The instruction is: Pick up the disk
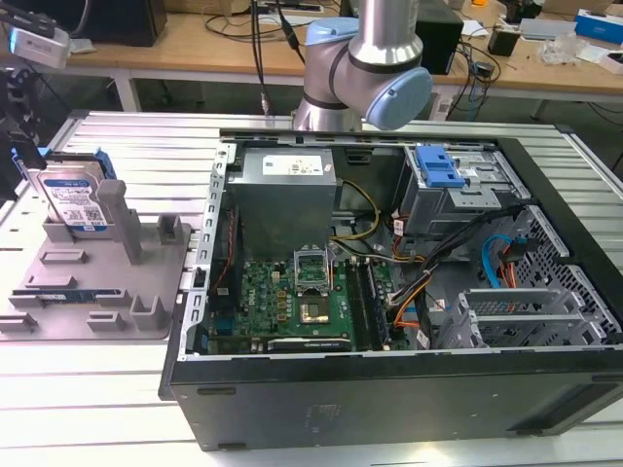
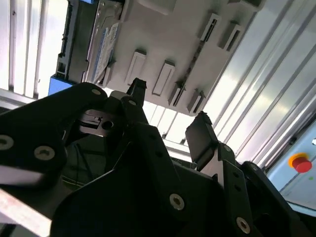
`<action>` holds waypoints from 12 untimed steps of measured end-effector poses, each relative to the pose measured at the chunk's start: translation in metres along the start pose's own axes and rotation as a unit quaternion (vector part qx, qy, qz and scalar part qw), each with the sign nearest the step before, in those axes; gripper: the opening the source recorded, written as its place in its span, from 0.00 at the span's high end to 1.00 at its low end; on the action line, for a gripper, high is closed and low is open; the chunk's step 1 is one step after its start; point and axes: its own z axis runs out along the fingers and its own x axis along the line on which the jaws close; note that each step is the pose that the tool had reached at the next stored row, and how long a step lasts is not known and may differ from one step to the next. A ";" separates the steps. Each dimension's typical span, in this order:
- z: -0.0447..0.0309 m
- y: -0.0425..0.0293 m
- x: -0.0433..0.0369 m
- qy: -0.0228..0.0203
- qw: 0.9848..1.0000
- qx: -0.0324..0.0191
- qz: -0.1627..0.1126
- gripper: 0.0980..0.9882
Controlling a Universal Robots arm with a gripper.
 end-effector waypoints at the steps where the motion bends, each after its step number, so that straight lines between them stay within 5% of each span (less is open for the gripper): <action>1: 0.0001 -0.0001 -0.0001 0.000 1.000 0.001 -0.007 0.44; 5: 0.0000 -0.0001 -0.0010 0.000 1.000 0.001 -0.012 0.44; 12: -0.0007 0.0046 -0.0320 0.000 1.000 0.001 -0.012 0.44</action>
